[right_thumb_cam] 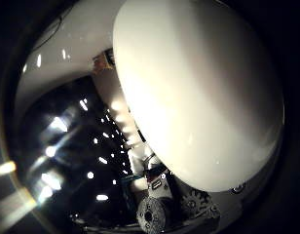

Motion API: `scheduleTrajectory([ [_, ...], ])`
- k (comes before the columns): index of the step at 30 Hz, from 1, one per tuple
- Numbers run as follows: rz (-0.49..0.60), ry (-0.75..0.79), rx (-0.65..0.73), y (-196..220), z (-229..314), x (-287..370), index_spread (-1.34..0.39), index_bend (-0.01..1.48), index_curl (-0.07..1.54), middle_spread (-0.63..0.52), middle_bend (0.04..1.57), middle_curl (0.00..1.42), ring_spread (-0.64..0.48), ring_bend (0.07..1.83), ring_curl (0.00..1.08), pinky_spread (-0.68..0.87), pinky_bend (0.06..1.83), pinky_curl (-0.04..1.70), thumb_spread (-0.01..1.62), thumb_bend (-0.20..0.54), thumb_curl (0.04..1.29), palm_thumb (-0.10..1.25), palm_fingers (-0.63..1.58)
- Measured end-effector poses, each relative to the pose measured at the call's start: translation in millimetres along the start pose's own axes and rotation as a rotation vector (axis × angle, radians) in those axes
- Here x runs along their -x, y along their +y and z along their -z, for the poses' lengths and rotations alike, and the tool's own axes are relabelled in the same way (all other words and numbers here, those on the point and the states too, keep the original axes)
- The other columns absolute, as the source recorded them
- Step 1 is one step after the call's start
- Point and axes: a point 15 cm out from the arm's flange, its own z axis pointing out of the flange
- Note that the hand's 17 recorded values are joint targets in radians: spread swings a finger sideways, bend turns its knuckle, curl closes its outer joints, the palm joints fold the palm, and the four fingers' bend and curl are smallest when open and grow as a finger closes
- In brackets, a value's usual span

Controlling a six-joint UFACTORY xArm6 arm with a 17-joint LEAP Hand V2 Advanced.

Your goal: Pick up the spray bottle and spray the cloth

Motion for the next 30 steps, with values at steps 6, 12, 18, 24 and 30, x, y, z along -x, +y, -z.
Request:
scheduleTrajectory([
  [6, 0.113, -0.075, -0.154, -22, 20, 50, -0.25, 1.11, 0.84, -0.14, 1.36, 0.69, -0.19, 1.46, 0.64, -0.25, 1.07, 1.24, 1.08, -0.013, 0.71, 0.83, 1.15],
  [12, 0.275, -0.222, -0.312, -59, 25, 112, -0.25, 1.10, 0.84, -0.13, 1.36, 0.69, -0.19, 1.46, 0.64, -0.24, 1.07, 1.25, 1.05, -0.015, 0.72, 0.84, 1.15],
  [18, 0.363, -0.257, -0.395, -91, 1, 143, -0.25, 1.10, 0.85, -0.13, 1.36, 0.68, -0.19, 1.46, 0.64, -0.23, 1.07, 1.26, 1.05, -0.015, 0.73, 0.84, 1.15],
  [24, 0.410, -0.290, -0.450, -125, -42, 173, -0.26, 1.09, 0.86, -0.13, 1.36, 0.68, -0.19, 1.46, 0.64, -0.23, 1.07, 1.26, 1.03, -0.014, 0.74, 0.84, 1.15],
  [30, 0.431, -0.395, -0.376, -153, -130, 201, -0.26, 1.09, 0.86, -0.12, 1.36, 0.68, -0.19, 1.46, 0.64, -0.22, 1.07, 1.27, 1.00, -0.016, 0.75, 0.85, 1.15],
])
